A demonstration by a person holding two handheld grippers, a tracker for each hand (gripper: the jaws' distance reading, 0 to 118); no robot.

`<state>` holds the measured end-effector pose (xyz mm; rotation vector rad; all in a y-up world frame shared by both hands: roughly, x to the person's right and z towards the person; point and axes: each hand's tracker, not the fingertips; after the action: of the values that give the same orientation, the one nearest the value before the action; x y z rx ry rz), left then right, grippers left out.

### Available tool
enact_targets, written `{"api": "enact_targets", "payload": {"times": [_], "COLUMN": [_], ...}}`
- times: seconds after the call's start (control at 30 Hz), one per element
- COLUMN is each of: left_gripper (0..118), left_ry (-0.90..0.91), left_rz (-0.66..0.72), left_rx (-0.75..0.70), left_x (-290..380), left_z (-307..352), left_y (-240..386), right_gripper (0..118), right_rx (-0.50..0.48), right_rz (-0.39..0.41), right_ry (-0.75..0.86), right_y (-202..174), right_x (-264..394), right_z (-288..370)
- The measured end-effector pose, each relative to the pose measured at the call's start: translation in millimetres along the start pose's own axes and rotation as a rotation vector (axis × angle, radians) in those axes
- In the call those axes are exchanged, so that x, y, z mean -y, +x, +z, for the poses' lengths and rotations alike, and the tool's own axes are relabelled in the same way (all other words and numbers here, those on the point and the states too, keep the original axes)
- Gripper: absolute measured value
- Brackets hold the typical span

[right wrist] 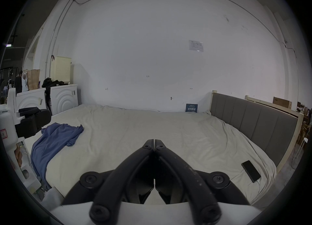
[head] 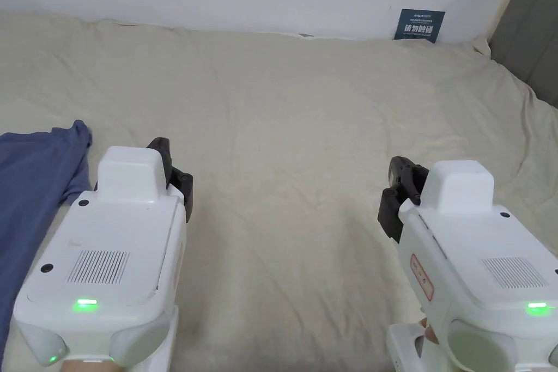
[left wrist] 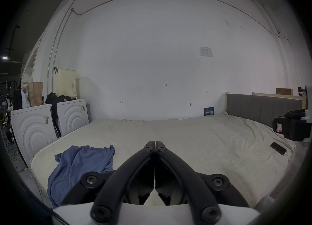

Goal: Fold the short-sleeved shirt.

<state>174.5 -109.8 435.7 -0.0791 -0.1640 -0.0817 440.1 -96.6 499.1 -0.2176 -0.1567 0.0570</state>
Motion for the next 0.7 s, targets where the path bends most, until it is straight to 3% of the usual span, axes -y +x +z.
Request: {"api": "enact_targets", "payload": {"times": [0.37, 0.7], "left_gripper": [0, 0], "left_ry": [0.009, -0.006], "left_rz": [0.022, 0.037], "left_rx": [-0.096, -0.372], "left_x": [-3, 2], "left_z": [11, 56], "left_y": [-36, -117], "right_gripper": [1, 1], "right_rx": [-0.094, -0.350], "right_rz": [0.028, 0.073], "right_ry": [0.023, 0.062], "right_y": [-38, -119], "right_x": [-14, -30], "right_z": [-12, -31]}}
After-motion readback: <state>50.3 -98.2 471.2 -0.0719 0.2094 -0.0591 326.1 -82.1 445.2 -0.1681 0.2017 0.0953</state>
